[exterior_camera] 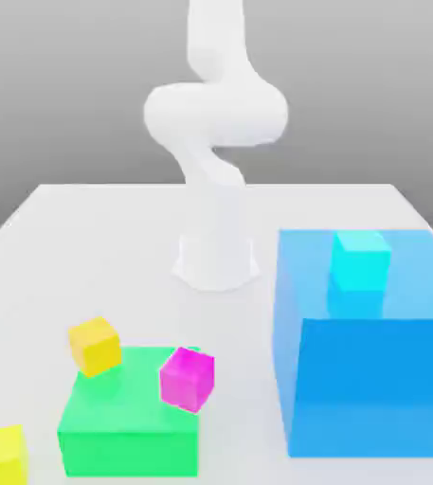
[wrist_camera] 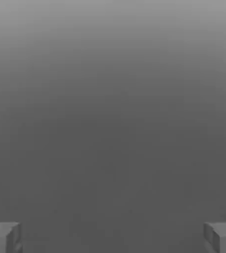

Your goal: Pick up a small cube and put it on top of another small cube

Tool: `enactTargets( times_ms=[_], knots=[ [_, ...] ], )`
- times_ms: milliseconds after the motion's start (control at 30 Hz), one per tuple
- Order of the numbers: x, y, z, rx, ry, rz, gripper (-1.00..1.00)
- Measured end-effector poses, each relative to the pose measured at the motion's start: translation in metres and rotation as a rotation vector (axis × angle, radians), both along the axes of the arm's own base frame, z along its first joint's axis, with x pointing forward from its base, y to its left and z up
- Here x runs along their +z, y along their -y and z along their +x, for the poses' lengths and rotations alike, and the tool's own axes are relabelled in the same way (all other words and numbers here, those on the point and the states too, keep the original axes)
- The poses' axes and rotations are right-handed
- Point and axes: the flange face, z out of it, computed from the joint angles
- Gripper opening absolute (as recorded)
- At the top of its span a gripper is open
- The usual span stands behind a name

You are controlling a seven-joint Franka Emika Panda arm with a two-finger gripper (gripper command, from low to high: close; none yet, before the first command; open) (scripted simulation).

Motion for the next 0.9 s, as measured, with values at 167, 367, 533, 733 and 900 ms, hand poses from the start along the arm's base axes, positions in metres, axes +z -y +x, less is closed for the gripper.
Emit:
enactTargets(
  times_ms=[167,367,533,733,900],
  knots=[
    [-0.065,0.037,0.058,-0.179,-0.120,0.076,0.00],
    [-0.153,0.090,0.107,-0.394,-0.252,0.166,0.00],
    [-0.236,0.137,0.129,-0.578,-0.357,0.242,0.00],
    [-0.341,0.196,0.130,-0.812,-0.476,0.338,0.00],
    [-0.432,0.230,0.116,-0.993,-0.576,0.414,0.00]
  ],
)
